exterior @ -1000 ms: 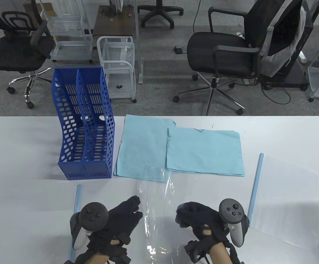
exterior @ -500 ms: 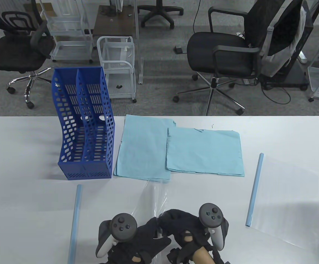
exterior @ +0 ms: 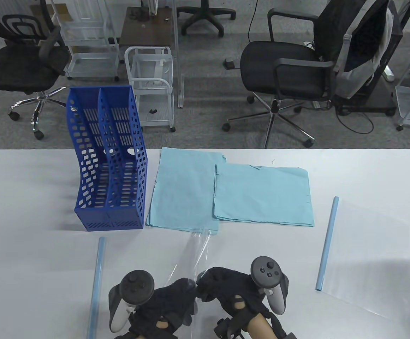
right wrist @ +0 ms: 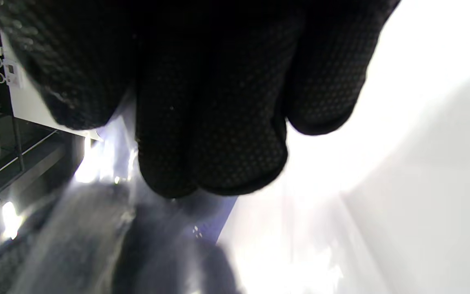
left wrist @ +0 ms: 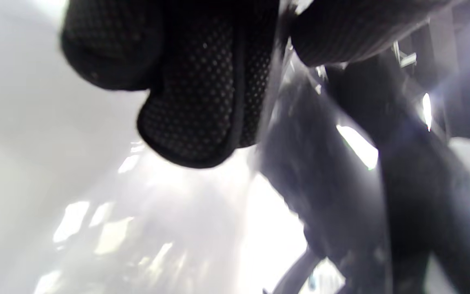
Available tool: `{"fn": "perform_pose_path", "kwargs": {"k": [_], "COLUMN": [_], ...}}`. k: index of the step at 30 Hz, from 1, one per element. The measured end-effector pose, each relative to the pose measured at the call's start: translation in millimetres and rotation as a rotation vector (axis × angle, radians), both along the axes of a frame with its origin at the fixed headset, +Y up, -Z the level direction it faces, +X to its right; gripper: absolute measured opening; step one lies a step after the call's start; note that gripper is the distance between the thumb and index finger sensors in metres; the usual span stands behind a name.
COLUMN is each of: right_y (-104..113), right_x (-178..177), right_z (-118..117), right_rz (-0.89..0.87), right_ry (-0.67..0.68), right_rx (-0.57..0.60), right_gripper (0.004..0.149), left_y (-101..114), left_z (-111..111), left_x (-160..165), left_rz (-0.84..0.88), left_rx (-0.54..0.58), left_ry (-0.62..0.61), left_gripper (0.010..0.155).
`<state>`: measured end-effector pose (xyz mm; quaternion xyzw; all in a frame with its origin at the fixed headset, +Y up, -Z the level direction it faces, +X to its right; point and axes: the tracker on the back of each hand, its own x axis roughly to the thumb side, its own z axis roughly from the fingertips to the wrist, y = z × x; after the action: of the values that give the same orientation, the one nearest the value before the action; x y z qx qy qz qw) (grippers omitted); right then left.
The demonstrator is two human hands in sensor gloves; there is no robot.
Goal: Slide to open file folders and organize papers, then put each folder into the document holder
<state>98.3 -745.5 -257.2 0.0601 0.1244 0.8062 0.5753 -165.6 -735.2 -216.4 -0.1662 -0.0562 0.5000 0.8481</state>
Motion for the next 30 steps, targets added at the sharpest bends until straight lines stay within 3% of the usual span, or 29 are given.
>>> {"fn": "perform_pose_path", "kwargs": {"k": [8,12,15,19,30], "right_y": [26.4,27.1,25.4,19.2,4.5], "right_x": [61.0,93.8,108.4,111.4,105.7], "right_z": [-7.7,-10.1,-12.8,-18.3,-30.0], "right_rz": [0.167,0.462,0.706,0.810,0.992], "right_ry": [-0.061,-0.266,-0.424,-0.482,-0.497], "right_rx": [0.002,-0.003,0.008,0.016,0.014], "right_gripper": [0.043,0.043,0.043,0.043,0.044], "left_y": [27.2,24.3,12.7,-1.4,-17.9], "left_z": [-3.4,-14.4,-25.7,-36.5,-47.7], "left_x": [-68.9,-101.6,-121.8,-133.9,-128.6], "left_rz": [-0.008,-0.116,-0.217,-0.348,-0.444], "left_rx": [0.071,0.047,-0.042,-0.109,-0.168], "left_ry": [0.139,0.255,0.306,0.337,0.325], "left_gripper": [0.049,0.049,0.049,0.049,0.051]}}
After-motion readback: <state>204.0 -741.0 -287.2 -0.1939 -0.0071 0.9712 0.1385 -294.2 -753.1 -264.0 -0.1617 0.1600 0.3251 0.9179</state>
